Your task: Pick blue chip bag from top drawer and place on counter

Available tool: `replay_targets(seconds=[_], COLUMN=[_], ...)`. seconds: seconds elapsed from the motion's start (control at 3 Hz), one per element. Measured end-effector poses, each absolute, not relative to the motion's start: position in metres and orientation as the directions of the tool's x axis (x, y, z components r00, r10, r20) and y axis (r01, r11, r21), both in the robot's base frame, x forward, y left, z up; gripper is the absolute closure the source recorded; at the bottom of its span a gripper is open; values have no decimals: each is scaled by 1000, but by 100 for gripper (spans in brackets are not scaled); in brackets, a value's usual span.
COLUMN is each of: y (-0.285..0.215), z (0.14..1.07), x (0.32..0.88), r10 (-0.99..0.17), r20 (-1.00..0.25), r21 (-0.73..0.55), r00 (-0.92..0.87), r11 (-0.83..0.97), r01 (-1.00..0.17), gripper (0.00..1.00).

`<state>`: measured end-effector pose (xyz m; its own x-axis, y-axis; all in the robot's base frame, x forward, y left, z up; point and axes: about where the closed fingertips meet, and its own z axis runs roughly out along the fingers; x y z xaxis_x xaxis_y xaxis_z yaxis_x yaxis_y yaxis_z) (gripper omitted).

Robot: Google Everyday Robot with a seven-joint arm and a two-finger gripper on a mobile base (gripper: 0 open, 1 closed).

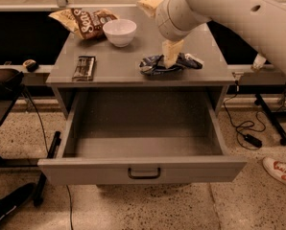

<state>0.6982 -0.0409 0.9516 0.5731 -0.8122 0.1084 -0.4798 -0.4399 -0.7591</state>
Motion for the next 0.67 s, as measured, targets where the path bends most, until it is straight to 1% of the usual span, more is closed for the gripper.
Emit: replay_targets(seconds=[0.67], y=[-45], z=[941], x=[689], r10=[-822], r20=[84], r21=[-765], r00=[564], r11=[-416], r01=[-493], gripper=[0])
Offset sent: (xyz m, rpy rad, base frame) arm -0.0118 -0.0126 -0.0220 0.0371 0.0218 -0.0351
